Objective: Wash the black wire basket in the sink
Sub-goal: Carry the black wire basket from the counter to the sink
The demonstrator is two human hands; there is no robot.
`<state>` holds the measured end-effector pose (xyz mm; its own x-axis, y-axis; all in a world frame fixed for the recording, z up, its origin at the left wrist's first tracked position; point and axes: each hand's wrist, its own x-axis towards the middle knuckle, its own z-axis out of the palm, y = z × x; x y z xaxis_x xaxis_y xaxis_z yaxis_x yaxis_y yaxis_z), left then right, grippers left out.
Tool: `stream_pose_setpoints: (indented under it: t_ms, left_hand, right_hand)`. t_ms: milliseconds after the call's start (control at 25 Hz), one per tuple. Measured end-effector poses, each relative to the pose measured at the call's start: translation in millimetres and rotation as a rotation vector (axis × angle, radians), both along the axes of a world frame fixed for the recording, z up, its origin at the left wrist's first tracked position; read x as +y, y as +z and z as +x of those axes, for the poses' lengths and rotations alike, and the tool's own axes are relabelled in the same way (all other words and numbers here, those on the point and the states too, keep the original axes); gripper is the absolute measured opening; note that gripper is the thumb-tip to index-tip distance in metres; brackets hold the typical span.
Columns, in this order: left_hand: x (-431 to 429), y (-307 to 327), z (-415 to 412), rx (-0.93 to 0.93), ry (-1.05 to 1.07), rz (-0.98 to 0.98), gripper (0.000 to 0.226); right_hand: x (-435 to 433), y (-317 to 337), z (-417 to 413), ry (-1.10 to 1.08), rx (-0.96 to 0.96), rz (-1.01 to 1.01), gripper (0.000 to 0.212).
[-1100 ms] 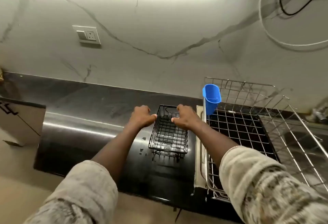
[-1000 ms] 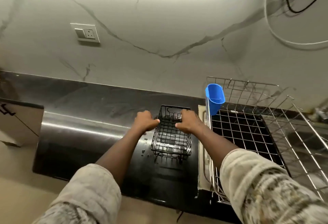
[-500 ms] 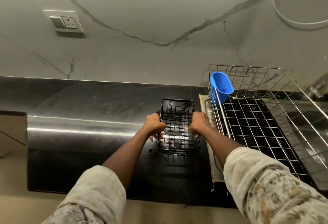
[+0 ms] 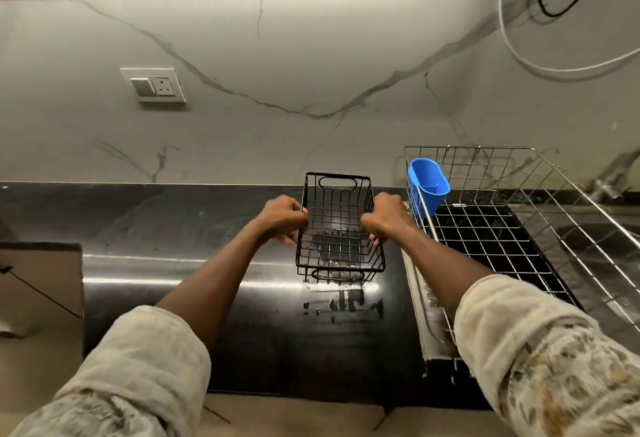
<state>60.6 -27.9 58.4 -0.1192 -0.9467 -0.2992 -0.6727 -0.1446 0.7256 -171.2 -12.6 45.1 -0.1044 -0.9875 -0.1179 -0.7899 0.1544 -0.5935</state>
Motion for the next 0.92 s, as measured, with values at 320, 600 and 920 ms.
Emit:
stream_pose_setpoints:
  t_ms: [320, 600, 920]
  left_hand:
    - [17, 71, -24, 0.098, -0.012, -0.200, 0.018]
    - [62, 115, -95, 0.116, -0.022, -0.295, 0.014]
    - [127, 126, -246, 0.169, -0.004, -0.312, 0.018]
  right_hand:
    - [21, 68, -35, -0.099, -0.080, -0.169, 0.014]
    - [64, 111, -117, -0.072, -0.117, -0.269, 0.022]
    - [130, 133, -265, -0.084, -0.093, -0.325, 0.022]
